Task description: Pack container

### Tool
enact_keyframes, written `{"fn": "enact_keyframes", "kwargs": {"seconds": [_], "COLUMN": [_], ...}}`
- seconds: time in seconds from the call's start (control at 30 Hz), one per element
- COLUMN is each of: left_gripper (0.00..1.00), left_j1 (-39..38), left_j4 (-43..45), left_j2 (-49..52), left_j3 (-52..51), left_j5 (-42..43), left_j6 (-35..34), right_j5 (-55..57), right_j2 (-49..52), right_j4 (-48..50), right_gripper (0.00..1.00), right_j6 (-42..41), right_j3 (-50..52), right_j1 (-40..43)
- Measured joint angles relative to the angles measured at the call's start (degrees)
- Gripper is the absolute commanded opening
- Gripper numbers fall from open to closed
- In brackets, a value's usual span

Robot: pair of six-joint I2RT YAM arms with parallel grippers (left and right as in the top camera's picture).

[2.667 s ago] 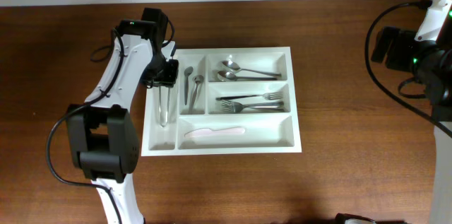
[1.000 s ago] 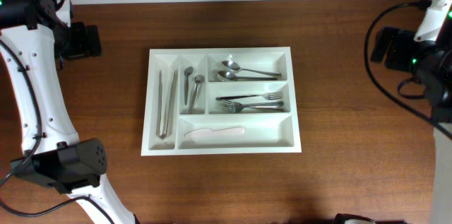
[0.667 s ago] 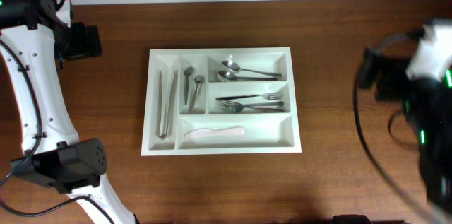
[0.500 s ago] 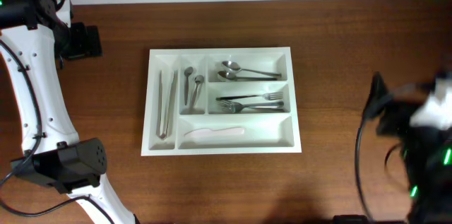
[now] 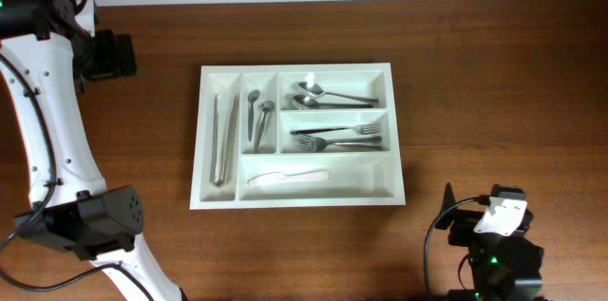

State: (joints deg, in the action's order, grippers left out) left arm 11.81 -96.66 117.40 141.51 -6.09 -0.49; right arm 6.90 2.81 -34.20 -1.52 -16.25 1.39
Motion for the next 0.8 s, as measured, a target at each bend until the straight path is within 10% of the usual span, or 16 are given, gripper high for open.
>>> {"fn": "enact_keyframes", "kwargs": {"seconds": [0.8], "left_gripper": [0.99], "left_j1": [0.00], "left_j4": [0.00], "left_j2": [0.00], "left_j3": [0.00], "left_j5": [0.02], "left_j6": [0.00], "right_j5": [0.00], "right_j2": [-1.90], "right_j4": [1.22], "right_gripper": [0.99], "right_j6": [0.00], "right_j3": [5.44], "right_j1": [0.00]}}
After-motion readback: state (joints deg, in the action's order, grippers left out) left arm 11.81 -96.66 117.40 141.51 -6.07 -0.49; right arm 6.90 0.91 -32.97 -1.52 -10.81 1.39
